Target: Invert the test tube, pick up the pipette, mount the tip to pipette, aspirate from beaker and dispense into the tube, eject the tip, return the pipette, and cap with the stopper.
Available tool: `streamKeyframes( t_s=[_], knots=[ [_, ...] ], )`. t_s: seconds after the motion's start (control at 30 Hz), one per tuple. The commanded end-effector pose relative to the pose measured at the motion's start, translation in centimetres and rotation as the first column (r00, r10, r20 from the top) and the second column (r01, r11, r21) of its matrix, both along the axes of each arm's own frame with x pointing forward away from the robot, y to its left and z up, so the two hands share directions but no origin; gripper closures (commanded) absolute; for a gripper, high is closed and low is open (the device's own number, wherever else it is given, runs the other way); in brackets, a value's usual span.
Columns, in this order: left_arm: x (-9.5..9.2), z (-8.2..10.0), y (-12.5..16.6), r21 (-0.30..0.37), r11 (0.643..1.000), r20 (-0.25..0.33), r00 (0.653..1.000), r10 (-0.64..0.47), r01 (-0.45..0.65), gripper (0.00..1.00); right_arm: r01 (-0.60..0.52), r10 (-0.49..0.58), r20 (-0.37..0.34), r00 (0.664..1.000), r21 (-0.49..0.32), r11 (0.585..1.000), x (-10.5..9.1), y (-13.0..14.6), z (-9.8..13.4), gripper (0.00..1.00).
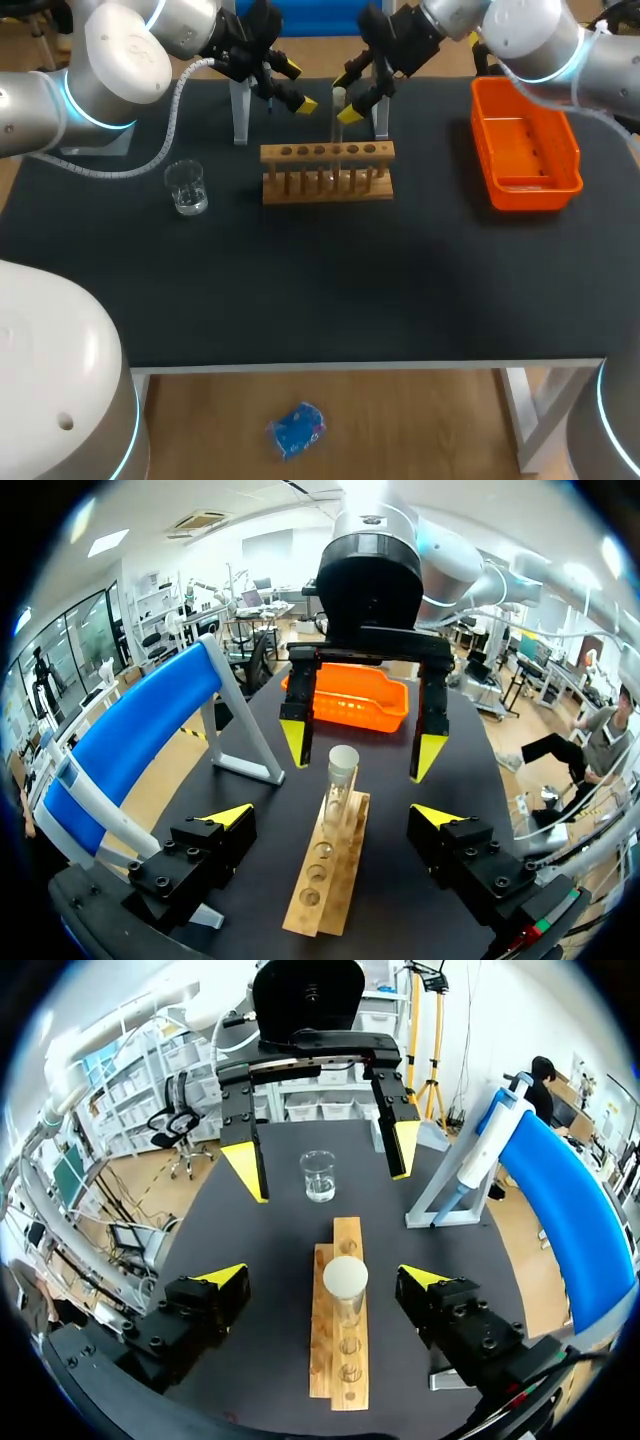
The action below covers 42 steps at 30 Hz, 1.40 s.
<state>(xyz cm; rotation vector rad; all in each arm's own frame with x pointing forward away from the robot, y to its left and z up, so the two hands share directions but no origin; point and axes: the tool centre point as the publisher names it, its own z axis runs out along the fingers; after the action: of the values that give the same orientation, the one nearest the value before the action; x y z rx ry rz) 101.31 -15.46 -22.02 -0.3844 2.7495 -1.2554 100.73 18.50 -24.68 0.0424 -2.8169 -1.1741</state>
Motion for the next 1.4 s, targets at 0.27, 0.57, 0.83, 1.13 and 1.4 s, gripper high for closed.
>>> streamKeyframes(
  t_s=[0.27,0.57,0.83,1.13,1.4],
  knots=[
    [0.0,0.1,0.0,0.005,1.000,-0.005,1.000,-0.001,0.001,0.00,0.024,-0.023,-0.004,1.000,0.267,0.963,-2.6,-3.3,2.3,0.00],
    [0.0,0.1,0.0,0.005,1.000,-0.005,1.000,-0.001,0.001,0.00,-0.022,0.028,-0.007,1.000,0.461,0.887,-3.6,-4.0,3.6,0.00],
    [0.0,0.1,0.0,0.005,1.000,-0.005,1.000,-0.001,0.001,0.00,-0.045,0.052,0.002,0.999,0.549,0.835,-3.9,-4.9,4.0,0.00],
    [0.0,0.1,0.0,0.005,1.000,-0.005,1.000,-0.001,0.001,0.00,-0.045,0.042,0.017,0.999,0.538,0.842,-3.5,-5.6,5.6,0.00],
    [0.0,0.1,0.0,0.005,1.000,-0.005,1.000,-0.001,0.001,0.00,-0.045,0.042,0.017,0.999,0.538,0.842,-3.5,-5.6,5.6,0.00]
  ],
)
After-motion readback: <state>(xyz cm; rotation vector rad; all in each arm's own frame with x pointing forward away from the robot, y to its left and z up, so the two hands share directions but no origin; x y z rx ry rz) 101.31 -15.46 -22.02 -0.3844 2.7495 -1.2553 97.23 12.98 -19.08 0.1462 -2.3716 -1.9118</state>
